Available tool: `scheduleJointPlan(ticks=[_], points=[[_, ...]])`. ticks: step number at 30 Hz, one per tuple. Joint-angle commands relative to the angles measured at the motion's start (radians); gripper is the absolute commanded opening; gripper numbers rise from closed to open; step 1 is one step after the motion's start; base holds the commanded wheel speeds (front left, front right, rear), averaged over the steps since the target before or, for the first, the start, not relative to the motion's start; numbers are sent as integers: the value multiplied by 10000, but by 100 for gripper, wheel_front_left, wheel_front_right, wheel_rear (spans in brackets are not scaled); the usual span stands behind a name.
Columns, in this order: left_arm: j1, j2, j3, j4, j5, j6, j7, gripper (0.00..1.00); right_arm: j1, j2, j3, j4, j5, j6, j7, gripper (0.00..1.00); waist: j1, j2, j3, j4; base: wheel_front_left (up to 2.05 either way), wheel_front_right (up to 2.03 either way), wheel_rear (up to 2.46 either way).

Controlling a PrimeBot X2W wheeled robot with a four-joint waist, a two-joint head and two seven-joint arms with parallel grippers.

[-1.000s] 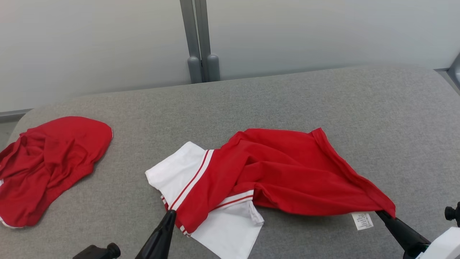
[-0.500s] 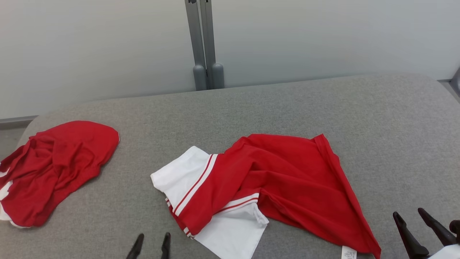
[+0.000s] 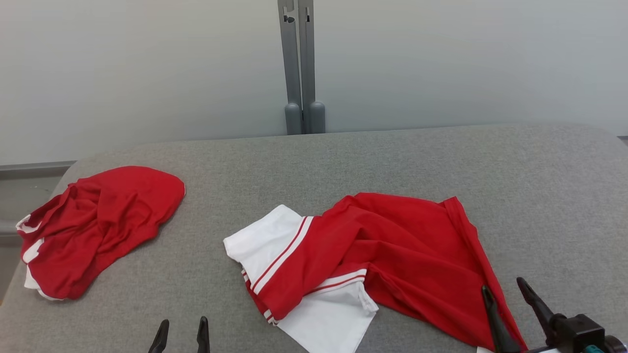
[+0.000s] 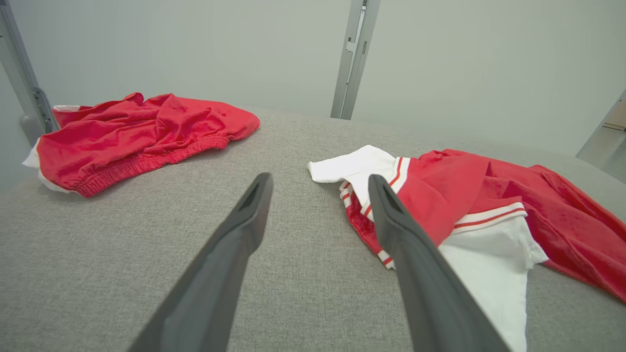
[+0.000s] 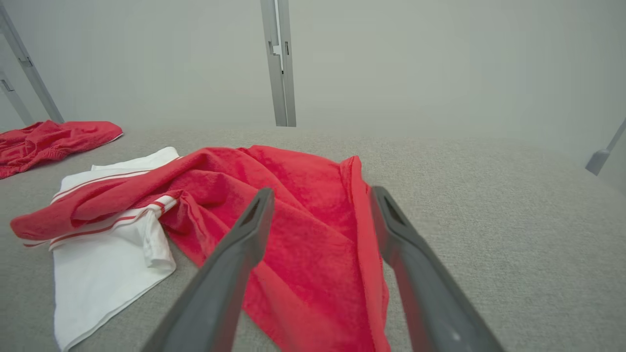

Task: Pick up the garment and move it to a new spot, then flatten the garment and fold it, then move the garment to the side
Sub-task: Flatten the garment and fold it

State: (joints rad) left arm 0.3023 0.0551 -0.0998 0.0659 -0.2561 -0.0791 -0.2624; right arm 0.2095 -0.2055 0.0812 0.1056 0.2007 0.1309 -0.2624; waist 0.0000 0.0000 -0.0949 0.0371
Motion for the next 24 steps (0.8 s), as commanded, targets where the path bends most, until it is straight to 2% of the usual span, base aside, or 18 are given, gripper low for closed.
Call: scheduleJointPlan(ticks=[1, 7, 24], points=[[-62, -20, 43, 26, 109, -99, -29, 100, -131, 121, 21, 69, -85, -3, -27, 100, 0, 0, 20, 87, 0, 0, 0], [-388, -43, -27, -9, -1, -257, -30, 100, -106, 417, -42, 196, -333, -3, -30, 100, 0, 0, 79, 256, 0, 0, 0], [-542, -45, -177, 39, -167, -285, -30, 100, -261, 375, -109, 226, -400, -3, -32, 100, 0, 0, 178, 241, 0, 0, 0]])
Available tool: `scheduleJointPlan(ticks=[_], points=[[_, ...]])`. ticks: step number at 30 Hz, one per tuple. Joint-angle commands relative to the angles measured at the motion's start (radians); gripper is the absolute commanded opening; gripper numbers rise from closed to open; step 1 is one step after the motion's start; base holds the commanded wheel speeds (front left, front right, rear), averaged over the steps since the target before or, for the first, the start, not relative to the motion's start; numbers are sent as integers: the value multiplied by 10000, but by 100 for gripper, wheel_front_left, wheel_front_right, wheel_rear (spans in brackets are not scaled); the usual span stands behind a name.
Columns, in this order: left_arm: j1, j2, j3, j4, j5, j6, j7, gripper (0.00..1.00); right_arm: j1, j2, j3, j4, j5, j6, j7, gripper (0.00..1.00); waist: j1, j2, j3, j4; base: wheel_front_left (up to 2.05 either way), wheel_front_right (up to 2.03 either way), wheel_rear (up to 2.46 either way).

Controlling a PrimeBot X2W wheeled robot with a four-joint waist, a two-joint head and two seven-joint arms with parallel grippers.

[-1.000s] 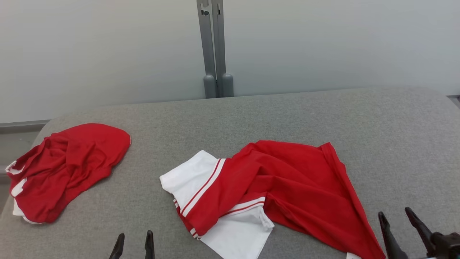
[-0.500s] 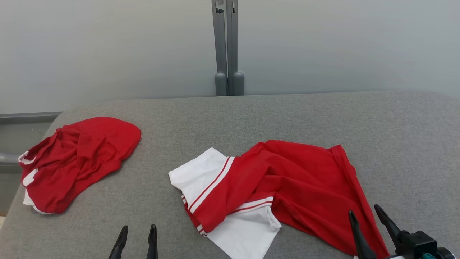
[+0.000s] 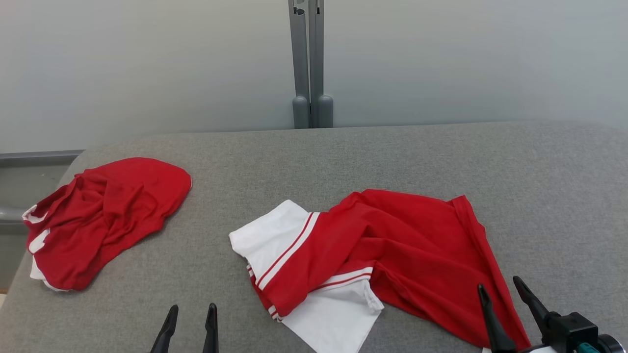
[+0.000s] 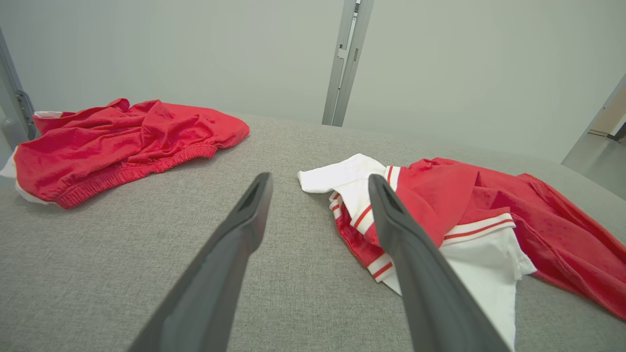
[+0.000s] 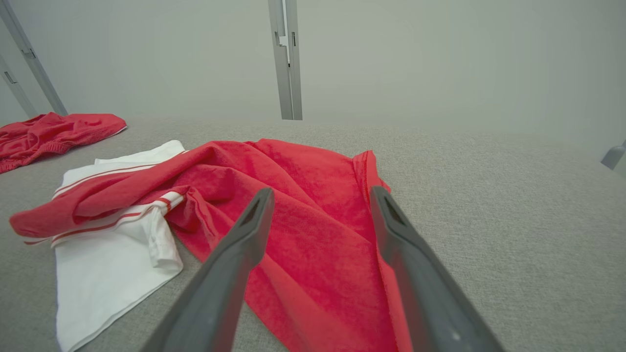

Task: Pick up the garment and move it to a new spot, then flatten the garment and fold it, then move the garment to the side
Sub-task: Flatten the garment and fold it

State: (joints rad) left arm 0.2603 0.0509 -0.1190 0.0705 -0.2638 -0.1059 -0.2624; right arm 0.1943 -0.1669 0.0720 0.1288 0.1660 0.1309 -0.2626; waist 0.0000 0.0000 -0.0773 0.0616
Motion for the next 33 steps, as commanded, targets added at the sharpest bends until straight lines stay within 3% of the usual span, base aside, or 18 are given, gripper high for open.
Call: scheduleJointPlan(ticks=[1, 7, 14, 20, 33], points=[[-112, -3, -13, -19, -47, -17, -30, 100, -124, 5, -28, -24, -49, -3, -30, 100, 0, 0, 3, -16, 0, 0, 0], [-261, -1, -576, -580, -24, -26, -23, 100, 33, -208, -428, -574, -361, -3, -29, 100, 0, 0, 125, -140, 0, 0, 0], [-760, 58, -2908, 488, 204, -240, 1, 100, 613, -944, -10, -126, -370, -3, -29, 100, 0, 0, 560, -434, 0, 0, 0], [-1556, 285, -4747, 1875, -741, -248, 766, 100, 763, -1237, 427, 767, -136, -3, 77, 100, 0, 0, 1208, -720, 0, 0, 0], [-3061, 569, -5615, 3379, -1531, -253, 1153, 100, -286, -1426, 792, 1599, -121, -3, 132, 100, 0, 0, 2310, -970, 0, 0, 0]])
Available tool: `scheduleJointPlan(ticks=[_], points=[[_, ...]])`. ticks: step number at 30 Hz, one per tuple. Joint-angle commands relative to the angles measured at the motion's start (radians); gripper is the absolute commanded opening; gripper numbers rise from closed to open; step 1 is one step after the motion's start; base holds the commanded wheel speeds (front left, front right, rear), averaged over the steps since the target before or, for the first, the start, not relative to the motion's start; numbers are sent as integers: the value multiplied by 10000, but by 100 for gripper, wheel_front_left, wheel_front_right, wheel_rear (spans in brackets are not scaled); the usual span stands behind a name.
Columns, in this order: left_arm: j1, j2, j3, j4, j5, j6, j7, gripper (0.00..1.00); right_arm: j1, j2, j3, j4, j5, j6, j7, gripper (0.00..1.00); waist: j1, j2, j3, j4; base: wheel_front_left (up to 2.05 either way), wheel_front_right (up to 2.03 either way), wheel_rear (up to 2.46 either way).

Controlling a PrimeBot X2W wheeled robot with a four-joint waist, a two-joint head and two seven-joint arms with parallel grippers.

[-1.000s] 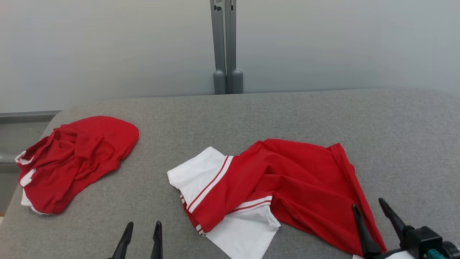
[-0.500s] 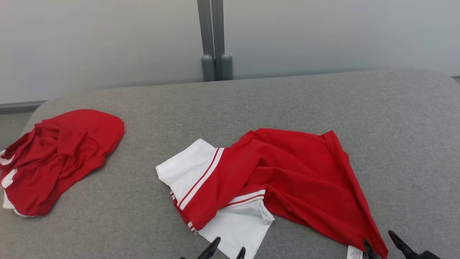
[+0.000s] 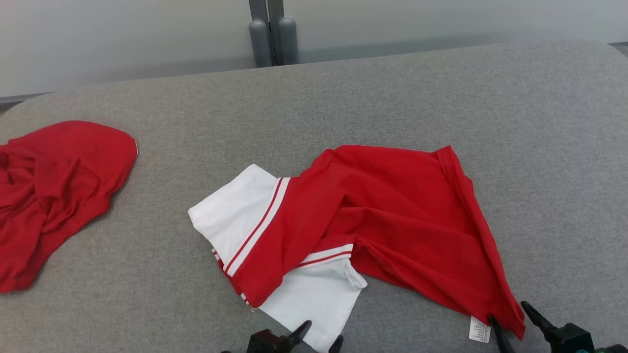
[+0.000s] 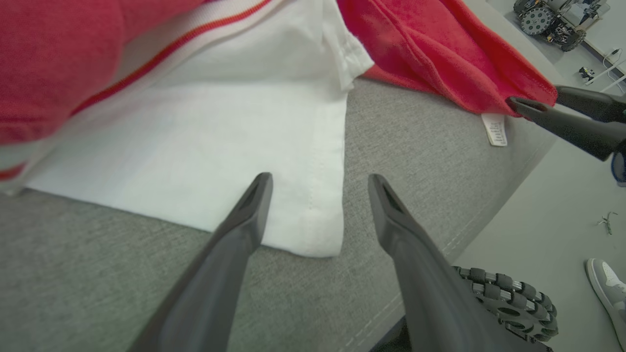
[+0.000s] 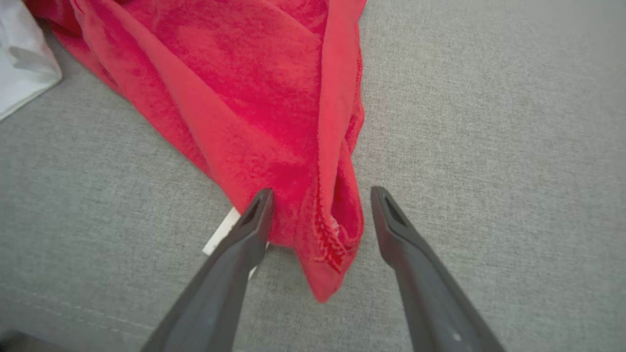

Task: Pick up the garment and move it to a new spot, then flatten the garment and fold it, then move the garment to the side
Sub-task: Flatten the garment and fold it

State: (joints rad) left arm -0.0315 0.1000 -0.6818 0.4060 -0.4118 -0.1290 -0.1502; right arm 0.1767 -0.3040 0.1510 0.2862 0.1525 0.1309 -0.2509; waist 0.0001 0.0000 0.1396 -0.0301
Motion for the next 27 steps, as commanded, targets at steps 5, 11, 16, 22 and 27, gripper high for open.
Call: scheduleJointPlan(ticks=[5, 11, 16, 22, 27], points=[[-340, 80, -243, 347, -299, -24, 100, 100, -178, -123, 233, 111, 192, -3, -25, 100, -1, 0, 298, 32, 0, 0, 0], [-481, 89, -624, 656, -560, -24, 434, 100, -251, -181, 479, 157, 320, -3, -63, 100, -1, 0, 489, 41, 0, 0, 0], [-651, 221, -809, 1036, -589, 47, 880, 100, -424, -248, 565, 194, 373, -3, -66, 100, -1, 0, 684, -26, 0, 0, 0], [-846, 349, -698, 1551, -482, 512, 1127, 0, -630, -266, 802, 263, 416, -3, -72, 100, -1, 0, 786, -93, 0, 0, 0], [-934, 482, -559, 1730, -522, 769, 1178, 0, -734, -348, 1004, 236, 590, -5, 5, 0, -1, 0, 754, -51, 0, 0, 0]])
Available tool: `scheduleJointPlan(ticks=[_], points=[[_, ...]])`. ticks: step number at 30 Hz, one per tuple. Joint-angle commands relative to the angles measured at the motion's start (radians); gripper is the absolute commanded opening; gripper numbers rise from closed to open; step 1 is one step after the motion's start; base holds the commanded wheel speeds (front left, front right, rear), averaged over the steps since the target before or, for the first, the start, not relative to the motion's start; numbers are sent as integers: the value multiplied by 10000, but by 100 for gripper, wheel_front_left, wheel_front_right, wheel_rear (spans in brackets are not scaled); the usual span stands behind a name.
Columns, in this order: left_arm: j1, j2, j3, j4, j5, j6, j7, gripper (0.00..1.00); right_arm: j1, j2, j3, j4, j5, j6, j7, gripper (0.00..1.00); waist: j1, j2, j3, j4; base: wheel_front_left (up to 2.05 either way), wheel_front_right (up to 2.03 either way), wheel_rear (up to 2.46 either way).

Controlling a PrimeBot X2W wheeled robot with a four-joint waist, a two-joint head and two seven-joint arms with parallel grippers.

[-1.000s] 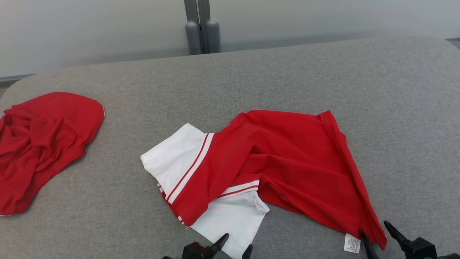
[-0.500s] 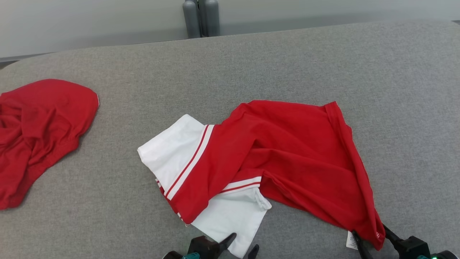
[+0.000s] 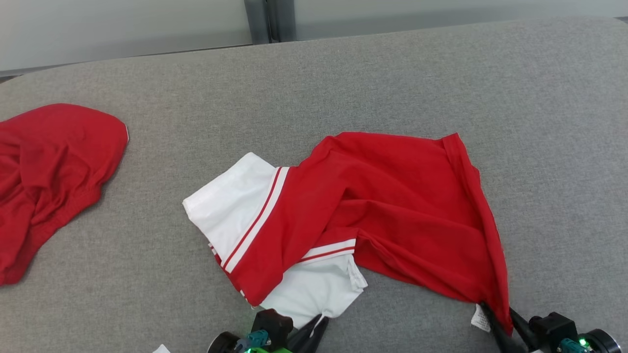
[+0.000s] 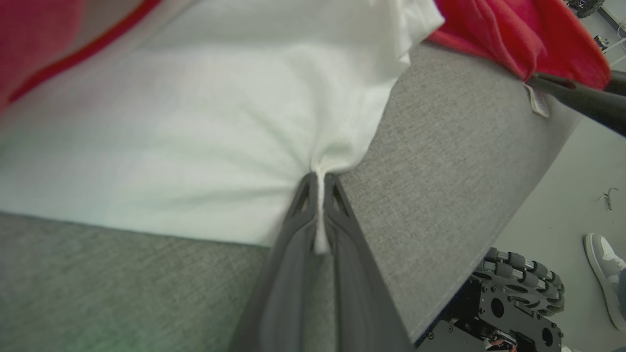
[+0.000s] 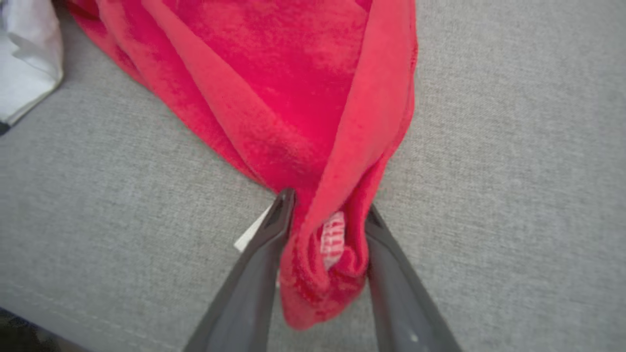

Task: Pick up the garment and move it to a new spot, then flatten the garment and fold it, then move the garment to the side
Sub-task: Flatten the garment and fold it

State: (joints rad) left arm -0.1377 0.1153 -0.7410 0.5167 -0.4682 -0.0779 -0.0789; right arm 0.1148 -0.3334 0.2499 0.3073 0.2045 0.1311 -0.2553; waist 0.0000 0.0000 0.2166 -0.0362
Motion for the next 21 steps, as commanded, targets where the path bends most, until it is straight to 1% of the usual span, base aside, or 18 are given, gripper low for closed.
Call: scheduleJointPlan(ticks=[1, 4, 6, 8, 10, 12, 14, 16, 18, 20, 21], points=[[118, 378, 111, 611, -18, 310, 426, 0, -143, -81, 13, -54, 122, -8, 44, 0, 0, 0, -39, 17, 0, 0, 0], [191, 504, 367, 350, -220, 399, 261, 0, -119, -165, 72, -314, 329, -10, 22, 0, 0, 0, -178, 15, 0, 0, 0], [319, 600, 602, -91, -443, 459, 73, 0, 2, -245, 96, -622, 626, -8, 123, 0, 0, 0, -320, -2, 0, 0, 0], [512, 645, 844, -773, -729, 504, -61, 0, 183, -363, 102, -1059, 1084, -8, 288, 0, 0, 0, -470, -22, 0, 0, 0], [814, 678, 1089, -1781, -1061, 484, -58, 0, 390, -516, 105, -1667, 1771, -8, 565, 0, 0, 0, -636, -25, 0, 0, 0], [1119, 824, 1494, -3173, -1601, 509, 51, 0, 653, -627, -24, -2566, 2943, -8, 976, 0, 0, 0, -788, -7, 0, 0, 0], [1300, 1168, 1884, -4512, -1907, 667, 166, 0, 921, -935, -179, -3386, 3874, -8, 1504, 0, 0, 0, -897, 38, 0, 0, 0], [1473, 1606, 2361, -6226, -2020, 993, 393, 0, 1195, -1308, -367, -4514, 5116, -1, 2295, 0, 0, 0, -969, 66, 0, 0, 0], [1478, 1913, 2839, -7735, -2119, 1325, 661, 0, 1412, -1648, -765, -5570, 6387, -2, 3052, 0, 0, 0, -965, 80, 0, 0, 0], [1224, 2418, 3308, -9005, -2054, 1615, 1050, 0, 1566, -2162, -1198, -6611, 7565, -2, 3935, 0, 0, 0, -854, 98, 0, 0, 0], [1048, 2548, 3508, -9511, -2092, 1688, 1224, 0, 1588, -2369, -1458, -7024, 8046, -2, 4310, 0, 0, 0, -758, 106, 0, 0, 0]])
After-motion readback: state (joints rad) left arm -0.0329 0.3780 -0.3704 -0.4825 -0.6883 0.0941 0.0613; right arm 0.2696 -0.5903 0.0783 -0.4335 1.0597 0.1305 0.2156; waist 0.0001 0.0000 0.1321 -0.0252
